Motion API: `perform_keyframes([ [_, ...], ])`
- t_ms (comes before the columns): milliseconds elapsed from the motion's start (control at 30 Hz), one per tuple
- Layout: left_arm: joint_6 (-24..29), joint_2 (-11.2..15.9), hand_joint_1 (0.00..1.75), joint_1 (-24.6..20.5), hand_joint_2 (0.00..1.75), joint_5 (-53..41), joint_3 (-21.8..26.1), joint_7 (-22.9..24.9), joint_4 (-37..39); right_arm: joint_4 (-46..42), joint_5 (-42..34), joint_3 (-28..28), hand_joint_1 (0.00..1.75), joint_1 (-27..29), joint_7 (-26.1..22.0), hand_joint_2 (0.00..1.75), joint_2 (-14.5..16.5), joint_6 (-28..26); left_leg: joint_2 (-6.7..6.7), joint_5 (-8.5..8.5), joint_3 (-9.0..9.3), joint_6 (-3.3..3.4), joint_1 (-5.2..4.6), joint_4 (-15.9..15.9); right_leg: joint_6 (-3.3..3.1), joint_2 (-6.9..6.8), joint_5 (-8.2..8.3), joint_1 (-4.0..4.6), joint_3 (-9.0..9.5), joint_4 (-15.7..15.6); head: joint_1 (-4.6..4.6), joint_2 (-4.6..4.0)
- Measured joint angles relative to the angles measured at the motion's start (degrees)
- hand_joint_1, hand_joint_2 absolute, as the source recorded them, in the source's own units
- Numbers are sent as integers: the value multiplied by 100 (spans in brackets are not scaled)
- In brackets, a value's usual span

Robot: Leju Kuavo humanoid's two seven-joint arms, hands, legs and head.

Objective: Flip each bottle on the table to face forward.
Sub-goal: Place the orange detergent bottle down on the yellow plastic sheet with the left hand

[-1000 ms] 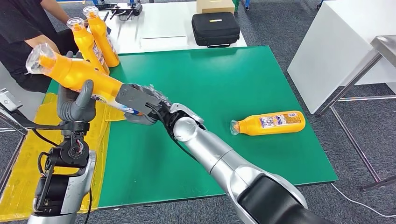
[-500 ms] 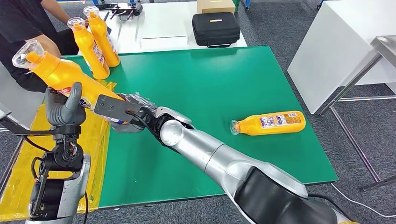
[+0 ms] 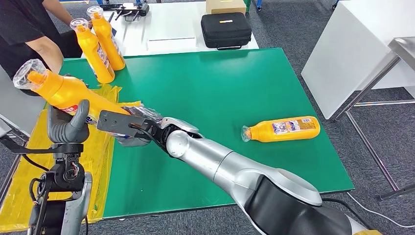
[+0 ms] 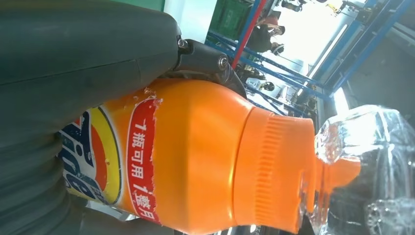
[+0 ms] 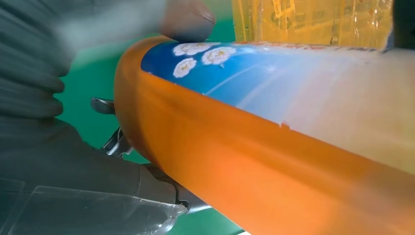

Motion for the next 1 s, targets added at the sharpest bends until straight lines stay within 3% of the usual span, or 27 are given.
perform_keyframes([
  [133,-121,-56,175,154,175,-60,121,89,-132,85,122,14,175,2,-112,175,9,-13,-1,0,0,0,0,0,0,0,0,0,0,0,1,0],
  [200,-222,-97,175,227,175,-126,208,173,-198,148,268,-6,87,1,-205,175,14,-61,-1,0,0,0,0,0,0,0,0,0,0,0,0,0],
  [267,-345,-155,175,302,175,-249,316,254,-269,219,543,-84,0,4,-324,87,16,-137,-1,0,0,0,0,0,0,0,0,0,0,0,-1,0],
  [333,-449,-229,175,349,175,-466,445,313,-335,267,928,-246,0,24,-430,0,10,-169,-3,0,0,0,0,0,0,-1,0,0,0,0,0,0],
  [500,-537,-389,175,333,175,-1266,883,382,-379,91,1681,-1070,0,165,-518,0,-126,86,-4,0,0,0,-1,0,0,-1,1,-1,1,0,1,0],
  [733,-479,-506,175,312,175,-1692,1224,351,-379,-247,1982,-1815,0,306,-539,0,-271,202,-2,0,0,0,0,0,1,-1,1,0,-1,-1,0,0],
  [900,540,-479,175,109,175,-4310,1482,-221,-362,-1080,2381,-2520,0,679,-598,0,-499,566,-6,0,-3,0,0,0,1,-2,1,0,-2,-1,0,0],
  [1000,1676,-305,175,101,175,-6659,1512,-567,-297,-1965,2639,-3122,0,1103,-587,0,-733,910,-9,0,-2,0,-1,1,1,-4,0,-1,-2,-2,-1,0],
])
